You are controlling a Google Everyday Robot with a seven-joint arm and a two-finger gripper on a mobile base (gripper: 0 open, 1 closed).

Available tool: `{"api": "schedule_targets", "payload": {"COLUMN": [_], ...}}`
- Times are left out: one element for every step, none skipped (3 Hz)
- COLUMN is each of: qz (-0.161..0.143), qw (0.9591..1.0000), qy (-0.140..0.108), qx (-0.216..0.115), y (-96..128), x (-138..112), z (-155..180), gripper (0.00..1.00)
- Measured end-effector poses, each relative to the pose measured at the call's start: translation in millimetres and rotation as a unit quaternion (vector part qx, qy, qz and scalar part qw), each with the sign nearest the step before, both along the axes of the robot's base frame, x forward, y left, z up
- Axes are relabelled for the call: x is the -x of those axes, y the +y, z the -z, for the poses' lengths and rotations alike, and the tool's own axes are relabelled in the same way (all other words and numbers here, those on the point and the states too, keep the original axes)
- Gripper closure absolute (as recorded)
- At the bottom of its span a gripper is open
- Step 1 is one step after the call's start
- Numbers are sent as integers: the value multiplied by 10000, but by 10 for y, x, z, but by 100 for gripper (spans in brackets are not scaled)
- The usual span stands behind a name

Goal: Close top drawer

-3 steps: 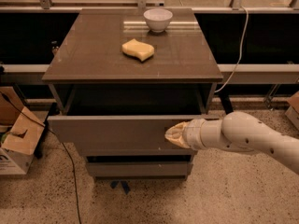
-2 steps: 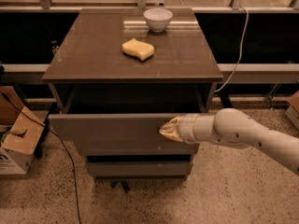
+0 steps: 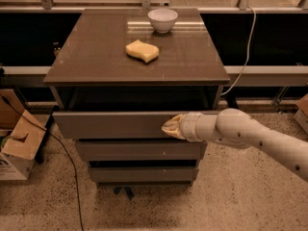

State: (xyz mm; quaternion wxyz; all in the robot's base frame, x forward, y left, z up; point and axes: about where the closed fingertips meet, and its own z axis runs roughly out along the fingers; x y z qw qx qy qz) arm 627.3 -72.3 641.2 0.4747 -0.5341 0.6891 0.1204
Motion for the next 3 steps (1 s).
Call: {"api": "schedule_targets", "payload": {"qz": [2, -15, -28], "qw": [10000, 10000, 10000], "qy": [-9, -3, 1], "qx": [-7, -11, -15], "y": [3, 24, 41], "x": [-10, -7, -5], "z": [-1, 5, 9], "gripper": [37, 14, 0]}}
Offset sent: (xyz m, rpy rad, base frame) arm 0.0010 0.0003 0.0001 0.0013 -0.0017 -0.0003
